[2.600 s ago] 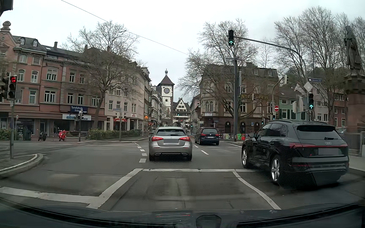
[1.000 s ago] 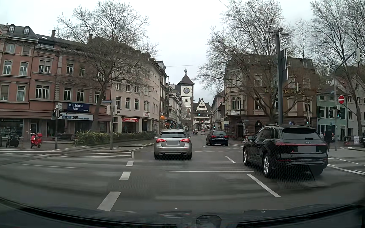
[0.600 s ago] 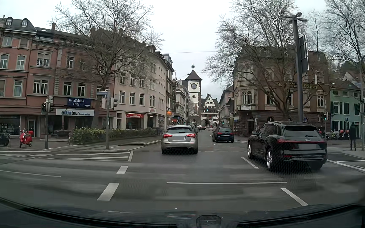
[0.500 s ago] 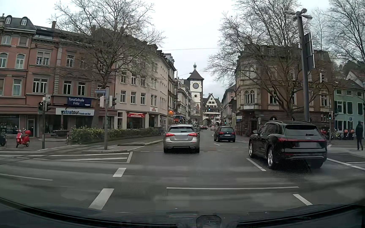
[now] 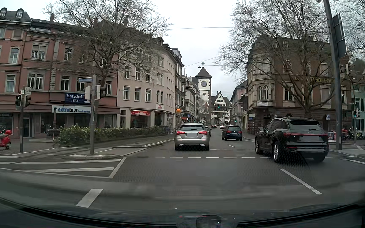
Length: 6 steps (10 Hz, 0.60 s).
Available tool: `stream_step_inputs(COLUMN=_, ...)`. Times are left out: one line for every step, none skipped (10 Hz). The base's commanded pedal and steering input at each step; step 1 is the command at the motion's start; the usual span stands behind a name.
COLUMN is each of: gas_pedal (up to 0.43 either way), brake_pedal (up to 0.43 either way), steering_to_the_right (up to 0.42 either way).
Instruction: Follow the waypoints while adhering to traffic rules and regulations
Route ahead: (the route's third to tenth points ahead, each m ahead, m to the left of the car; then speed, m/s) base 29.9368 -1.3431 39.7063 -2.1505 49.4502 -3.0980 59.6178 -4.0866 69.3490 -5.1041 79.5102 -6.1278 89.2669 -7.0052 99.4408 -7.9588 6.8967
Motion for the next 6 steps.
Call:
stream_step_inputs(gas_pedal=0.177, brake_pedal=0.0, steering_to_the_right=-0.023)
stream_step_inputs(gas_pedal=0.177, brake_pedal=0.0, steering_to_the_right=-0.015)
stream_step_inputs(gas_pedal=0.177, brake_pedal=0.0, steering_to_the_right=-0.009)
stream_step_inputs(gas_pedal=0.169, brake_pedal=0.0, steering_to_the_right=-0.006)
stream_step_inputs(gas_pedal=0.169, brake_pedal=0.0, steering_to_the_right=-0.004)
stream_step_inputs(gas_pedal=0.169, brake_pedal=0.0, steering_to_the_right=-0.001)
